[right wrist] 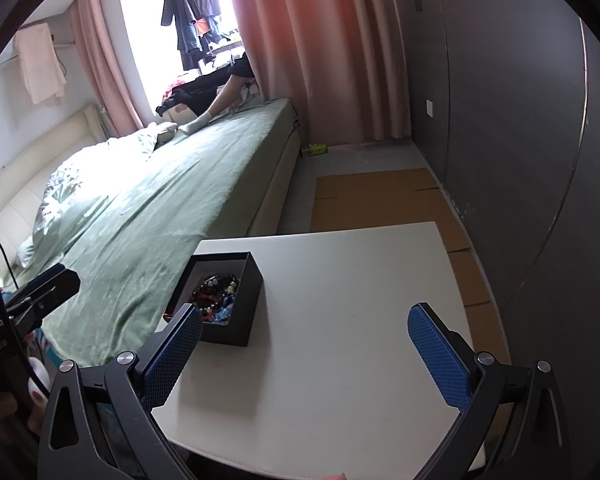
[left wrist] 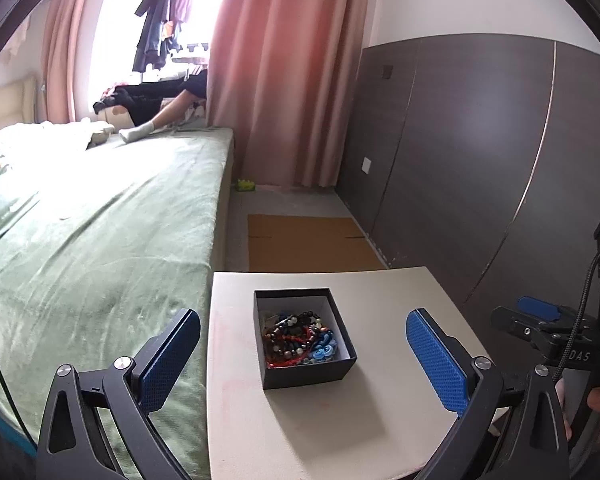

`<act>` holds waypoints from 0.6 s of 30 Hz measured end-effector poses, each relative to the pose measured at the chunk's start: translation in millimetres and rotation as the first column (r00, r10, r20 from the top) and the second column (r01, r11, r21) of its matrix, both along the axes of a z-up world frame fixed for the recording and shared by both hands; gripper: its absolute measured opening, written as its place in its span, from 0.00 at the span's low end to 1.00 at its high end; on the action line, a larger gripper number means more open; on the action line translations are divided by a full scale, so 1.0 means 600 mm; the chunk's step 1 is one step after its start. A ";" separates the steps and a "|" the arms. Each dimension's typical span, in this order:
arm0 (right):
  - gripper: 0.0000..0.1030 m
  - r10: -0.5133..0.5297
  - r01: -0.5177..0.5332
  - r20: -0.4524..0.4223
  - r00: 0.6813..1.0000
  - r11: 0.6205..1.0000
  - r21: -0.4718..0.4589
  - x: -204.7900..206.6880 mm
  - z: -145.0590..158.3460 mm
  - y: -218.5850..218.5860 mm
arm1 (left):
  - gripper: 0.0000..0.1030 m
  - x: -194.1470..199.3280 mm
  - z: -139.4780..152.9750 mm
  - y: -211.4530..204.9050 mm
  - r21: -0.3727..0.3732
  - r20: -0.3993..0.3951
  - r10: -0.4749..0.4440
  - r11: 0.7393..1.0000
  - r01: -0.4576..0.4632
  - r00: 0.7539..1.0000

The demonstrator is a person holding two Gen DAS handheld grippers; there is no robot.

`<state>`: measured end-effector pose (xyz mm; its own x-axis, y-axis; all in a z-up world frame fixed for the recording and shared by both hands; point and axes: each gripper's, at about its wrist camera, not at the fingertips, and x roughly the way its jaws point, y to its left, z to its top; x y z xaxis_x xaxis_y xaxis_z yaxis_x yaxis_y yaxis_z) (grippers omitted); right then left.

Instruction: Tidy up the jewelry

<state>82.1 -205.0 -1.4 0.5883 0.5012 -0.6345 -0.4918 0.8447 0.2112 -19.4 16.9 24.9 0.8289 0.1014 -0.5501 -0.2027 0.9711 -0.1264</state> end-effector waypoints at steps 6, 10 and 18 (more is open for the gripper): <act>1.00 0.003 -0.003 -0.005 1.000 1.000 0.006 -0.001 -0.001 0.001 | 1.00 0.001 0.000 0.001 0.009 -0.003 0.011 1.000 -0.011 1.000; 1.00 0.004 -0.004 -0.012 1.000 1.000 0.010 0.002 -0.003 0.001 | 1.00 0.000 0.000 0.002 0.007 0.000 0.014 1.000 -0.014 1.000; 1.00 0.004 -0.004 -0.005 1.000 1.000 0.013 0.001 -0.001 0.001 | 1.00 -0.001 -0.001 0.001 0.016 -0.002 0.011 1.000 -0.011 1.000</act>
<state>82.9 -204.3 -1.9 0.5834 0.5115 -0.6309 -0.4939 0.8401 0.2244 -19.8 17.5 24.3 0.8264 0.1193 -0.5503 -0.2135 0.9707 -0.1103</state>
